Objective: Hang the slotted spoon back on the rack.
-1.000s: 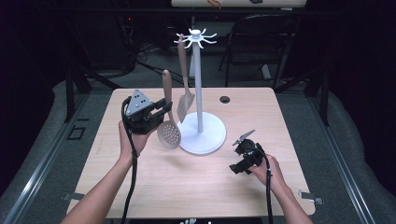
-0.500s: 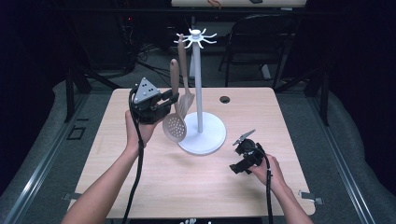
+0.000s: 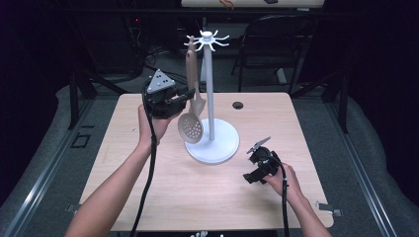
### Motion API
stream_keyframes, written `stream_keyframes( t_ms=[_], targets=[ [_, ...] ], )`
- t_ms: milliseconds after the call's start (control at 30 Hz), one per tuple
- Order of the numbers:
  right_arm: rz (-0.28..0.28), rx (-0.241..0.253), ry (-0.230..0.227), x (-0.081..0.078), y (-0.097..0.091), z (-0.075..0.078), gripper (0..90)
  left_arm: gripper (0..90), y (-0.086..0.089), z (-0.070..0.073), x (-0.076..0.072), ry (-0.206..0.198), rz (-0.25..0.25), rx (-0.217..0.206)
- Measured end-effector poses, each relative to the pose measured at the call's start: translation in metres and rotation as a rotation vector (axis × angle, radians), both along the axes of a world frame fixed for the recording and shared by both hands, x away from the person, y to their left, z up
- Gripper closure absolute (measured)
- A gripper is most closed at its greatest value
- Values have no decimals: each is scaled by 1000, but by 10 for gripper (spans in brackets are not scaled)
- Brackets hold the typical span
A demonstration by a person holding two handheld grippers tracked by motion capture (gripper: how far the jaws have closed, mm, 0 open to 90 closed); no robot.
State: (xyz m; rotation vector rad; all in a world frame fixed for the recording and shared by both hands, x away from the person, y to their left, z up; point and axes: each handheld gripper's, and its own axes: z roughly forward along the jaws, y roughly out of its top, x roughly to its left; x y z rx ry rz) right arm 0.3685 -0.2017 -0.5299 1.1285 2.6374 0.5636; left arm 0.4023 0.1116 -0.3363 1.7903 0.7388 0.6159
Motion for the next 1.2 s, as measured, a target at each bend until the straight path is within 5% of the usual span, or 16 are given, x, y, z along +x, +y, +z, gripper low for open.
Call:
stream_keyframes(
  t_ms=[433, 1200],
  targets=[
    [0, 9, 1, 0, 0, 0, 114, 749, -8, 7, 12, 19, 17, 23],
    [0, 4, 9, 0, 0, 1, 114, 748, -19, -2, 24, 30, 47, 54]
  ],
)
